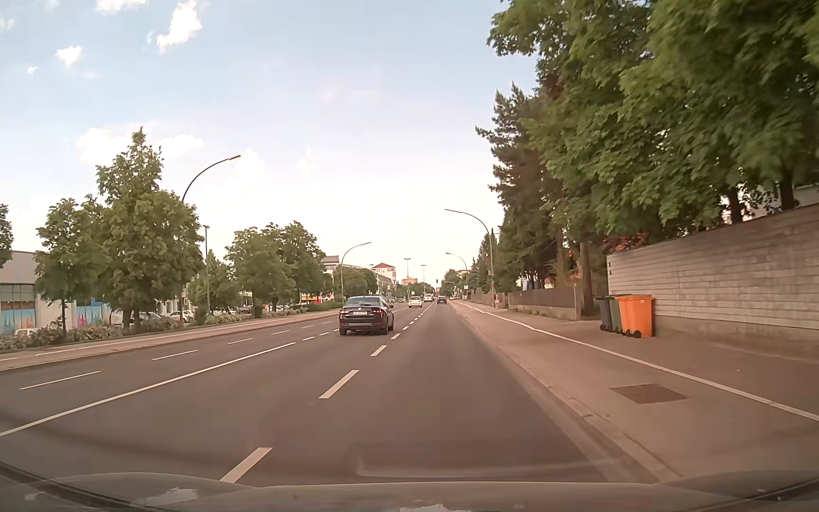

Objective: Follow the waypoints while adhering to traffic rules and regulations

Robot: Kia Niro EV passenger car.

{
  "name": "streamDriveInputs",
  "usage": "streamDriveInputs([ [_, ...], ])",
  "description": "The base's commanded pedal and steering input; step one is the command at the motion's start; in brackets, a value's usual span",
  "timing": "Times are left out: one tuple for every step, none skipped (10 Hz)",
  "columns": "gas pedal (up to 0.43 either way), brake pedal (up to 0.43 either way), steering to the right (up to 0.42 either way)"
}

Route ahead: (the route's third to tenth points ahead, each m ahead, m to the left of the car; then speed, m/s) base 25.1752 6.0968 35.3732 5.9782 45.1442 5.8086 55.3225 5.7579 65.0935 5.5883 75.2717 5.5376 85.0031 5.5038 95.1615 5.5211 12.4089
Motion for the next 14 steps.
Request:
streamDriveInputs([
  [0.079, 0.018, -0.001],
  [0.079, 0.018, -0.001],
  [0.079, 0.018, -0.001],
  [0.079, 0.018, -0.001],
  [0.079, 0.024, -0.001],
  [0.079, 0.018, -0.001],
  [0.039, 0.018, -0.001],
  [0.039, 0.024, -0.001],
  [0.039, 0.018, -0.001],
  [0.039, 0.018, -0.001],
  [0.039, 0.018, -0.001],
  [0.039, 0.018, -0.001],
  [0.039, 0.018, -0.002],
  [0.039, 0.018, -0.002],
])
